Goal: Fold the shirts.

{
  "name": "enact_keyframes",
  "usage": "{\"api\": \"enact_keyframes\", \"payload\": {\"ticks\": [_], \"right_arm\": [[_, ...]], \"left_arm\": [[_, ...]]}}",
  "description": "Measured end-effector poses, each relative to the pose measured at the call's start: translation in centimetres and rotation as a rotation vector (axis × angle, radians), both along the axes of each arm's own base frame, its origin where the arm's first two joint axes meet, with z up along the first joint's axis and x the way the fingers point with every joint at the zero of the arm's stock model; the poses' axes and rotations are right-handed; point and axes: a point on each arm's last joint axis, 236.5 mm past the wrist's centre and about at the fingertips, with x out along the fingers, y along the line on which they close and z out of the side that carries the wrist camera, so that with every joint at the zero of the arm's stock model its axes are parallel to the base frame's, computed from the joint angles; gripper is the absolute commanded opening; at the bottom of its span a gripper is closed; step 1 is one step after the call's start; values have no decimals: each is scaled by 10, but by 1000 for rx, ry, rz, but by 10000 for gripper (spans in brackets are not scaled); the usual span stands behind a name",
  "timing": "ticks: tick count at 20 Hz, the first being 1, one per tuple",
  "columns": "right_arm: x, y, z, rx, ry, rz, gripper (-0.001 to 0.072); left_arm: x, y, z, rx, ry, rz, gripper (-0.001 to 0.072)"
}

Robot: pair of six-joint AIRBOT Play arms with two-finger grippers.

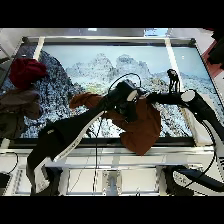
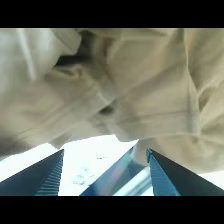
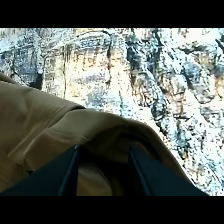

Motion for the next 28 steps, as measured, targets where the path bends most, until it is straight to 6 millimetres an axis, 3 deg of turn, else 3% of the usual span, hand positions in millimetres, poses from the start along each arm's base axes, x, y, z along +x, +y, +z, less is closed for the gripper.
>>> {"api": "enact_keyframes", "payload": {"ticks": [4, 7, 13, 19, 21, 23, 28], "right_arm": [[-1, -4, -3, -31, -1, 9, 369], [1, -13, -5, -77, -7, 8, 368], [5, -46, -11, -151, -1, -74, 369], [3, -91, -13, -129, 40, -203, 369], [2, -98, -14, -122, 50, -222, 369], [1, -101, -15, -120, 53, -231, 369], [1, -104, -14, -116, 54, -241, 369]], "left_arm": [[13, -35, 17, -99, -158, -13, 552], [21, -43, 7, -102, -196, 12, 552], [34, -30, -24, 4, -231, 39, 552], [46, -14, -38, 66, -239, 77, 551], [46, -11, -42, 73, -230, 90, 538], [40, -13, -46, 66, -199, 98, 478], [28, -21, -53, 35, -134, 109, 479]]}}
